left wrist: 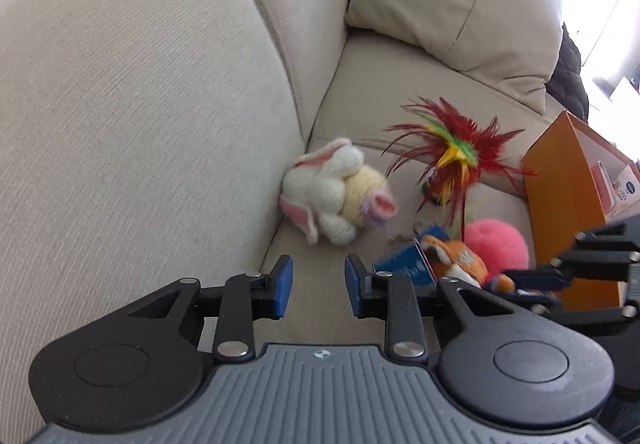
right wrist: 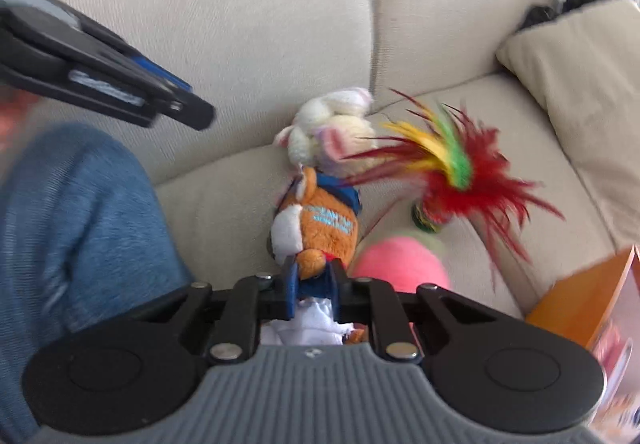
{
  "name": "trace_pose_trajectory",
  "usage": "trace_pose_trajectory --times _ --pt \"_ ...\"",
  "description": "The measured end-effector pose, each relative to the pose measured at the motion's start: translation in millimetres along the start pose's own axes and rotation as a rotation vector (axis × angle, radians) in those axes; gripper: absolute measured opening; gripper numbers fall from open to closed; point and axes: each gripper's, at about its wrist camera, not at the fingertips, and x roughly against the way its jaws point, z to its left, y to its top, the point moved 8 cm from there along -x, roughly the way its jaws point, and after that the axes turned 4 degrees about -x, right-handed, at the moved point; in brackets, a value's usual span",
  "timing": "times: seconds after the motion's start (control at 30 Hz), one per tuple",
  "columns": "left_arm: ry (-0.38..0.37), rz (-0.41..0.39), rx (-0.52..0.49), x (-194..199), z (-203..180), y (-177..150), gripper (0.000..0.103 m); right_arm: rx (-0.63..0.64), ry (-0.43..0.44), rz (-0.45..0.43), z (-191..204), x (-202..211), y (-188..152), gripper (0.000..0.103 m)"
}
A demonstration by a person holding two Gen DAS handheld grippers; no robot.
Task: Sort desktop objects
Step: 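Close the right tool on the orange bear plush and lift it, then carry the bear plush toward the shoebox with the right tool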
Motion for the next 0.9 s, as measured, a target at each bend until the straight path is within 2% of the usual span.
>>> trace_pose_trajectory --times 0.17,0.27,0.3,0.33,0.47,0.6,0.67,0.73,0.9 --pt "-0.018 -0.003 -0.042 -20 -15 26 0.032 -0.158 0.075 -0.041 -28 34 -1 0.015" --pt "-0.012 -0.005 -0.058 -36 -21 43 0.043 -0.216 0.078 -0.1 -45 60 2 0.015" --pt "-0.005 -0.003 -0.059 -44 -23 50 0.054 -0.228 0.064 -0.121 -51 70 4 0.015" --pt "0.002 -0.004 -0.056 -50 -24 57 0.056 -0.236 0.043 -0.141 -57 77 5 0.015" --pt "0.037 0.014 -0.044 -88 -26 79 0.055 -0.291 -0.064 -0.205 -89 105 3 0.015" --pt "0.086 0.074 -0.06 -113 -25 79 0.055 -0.37 -0.122 -0.255 -121 128 -6 0.015" --pt "0.095 0.092 -0.064 -122 -24 74 0.052 -0.408 -0.149 -0.264 -134 140 -16 0.015" --pt "0.08 0.105 -0.045 -125 -23 68 0.034 -0.446 -0.172 -0.26 -145 147 -28 0.015" --pt "0.066 0.108 -0.033 -111 -18 49 0.024 -0.522 -0.187 -0.239 -160 151 -59 0.015"
